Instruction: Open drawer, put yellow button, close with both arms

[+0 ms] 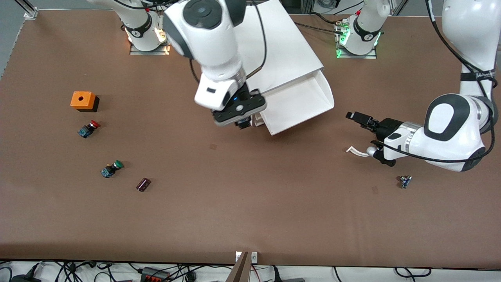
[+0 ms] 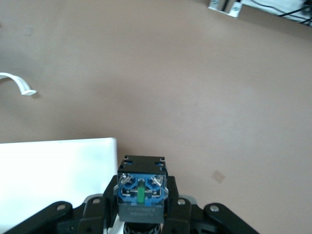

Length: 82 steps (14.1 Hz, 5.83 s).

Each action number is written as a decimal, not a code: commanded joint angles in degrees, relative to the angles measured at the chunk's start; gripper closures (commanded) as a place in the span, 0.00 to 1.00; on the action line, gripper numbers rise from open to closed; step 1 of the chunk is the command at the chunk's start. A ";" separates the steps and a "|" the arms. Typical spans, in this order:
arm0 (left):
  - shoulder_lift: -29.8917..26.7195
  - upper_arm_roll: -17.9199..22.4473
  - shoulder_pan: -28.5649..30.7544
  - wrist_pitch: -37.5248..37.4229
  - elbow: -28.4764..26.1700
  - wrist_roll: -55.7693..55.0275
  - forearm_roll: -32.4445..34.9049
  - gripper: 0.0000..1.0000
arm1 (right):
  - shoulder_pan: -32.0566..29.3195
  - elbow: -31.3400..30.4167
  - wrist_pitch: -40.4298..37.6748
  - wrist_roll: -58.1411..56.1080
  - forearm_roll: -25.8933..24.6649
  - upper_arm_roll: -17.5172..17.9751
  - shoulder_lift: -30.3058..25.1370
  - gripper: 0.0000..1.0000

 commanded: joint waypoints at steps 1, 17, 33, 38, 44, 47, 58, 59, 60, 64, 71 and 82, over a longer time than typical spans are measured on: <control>-0.87 -0.24 -2.35 0.64 2.46 -10.35 10.60 0.00 | 2.94 1.38 1.44 2.91 0.64 -0.41 1.04 1.00; 2.91 0.02 -4.46 6.36 10.12 -21.55 23.65 0.00 | 11.48 2.43 2.42 13.12 0.55 0.38 10.01 1.00; 2.29 0.02 -4.11 6.45 10.12 -21.46 23.30 0.00 | 10.88 4.71 4.01 12.94 0.11 -0.41 10.64 0.00; 0.97 -0.16 -4.46 9.09 10.03 -25.40 21.99 0.00 | 2.72 7.00 -4.68 12.68 0.55 -0.06 3.79 0.00; -1.22 -7.87 -4.55 19.34 1.09 -42.26 20.75 0.00 | -11.25 4.90 -13.49 7.50 -1.38 -0.41 -0.27 0.00; -3.33 -13.15 -4.55 26.12 -5.51 -51.32 21.10 0.00 | -16.97 4.89 -15.16 4.95 -1.38 -0.41 -0.27 0.00; -7.38 -25.19 -4.55 33.70 -18.71 -64.15 21.28 0.05 | -37.54 -6.95 -18.25 -6.12 -0.68 -0.06 -9.13 0.00; -7.64 -26.42 -4.20 33.70 -19.23 -65.40 21.36 0.05 | -38.86 -10.19 -16.85 -6.74 -0.77 -0.06 -11.76 0.00; -8.77 -27.22 -4.03 33.52 -19.76 -65.67 21.28 0.05 | -41.14 -13.79 -14.92 -8.05 -0.68 0.11 -14.40 0.00; -12.38 -29.59 -3.94 33.35 -24.41 -65.85 20.84 0.04 | -47.13 -18.92 -11.74 -19.04 -0.51 0.29 -19.86 0.00; -12.56 -31.88 -4.64 33.61 -25.65 -68.31 20.49 0.05 | -47.49 -21.37 -14.82 -25.21 -0.95 -0.24 -23.99 0.00; -12.74 -31.89 3.69 32.73 -20.65 -58.77 21.45 0.00 | -47.49 -33.96 -8.92 -24.85 -1.21 -0.24 -31.12 0.00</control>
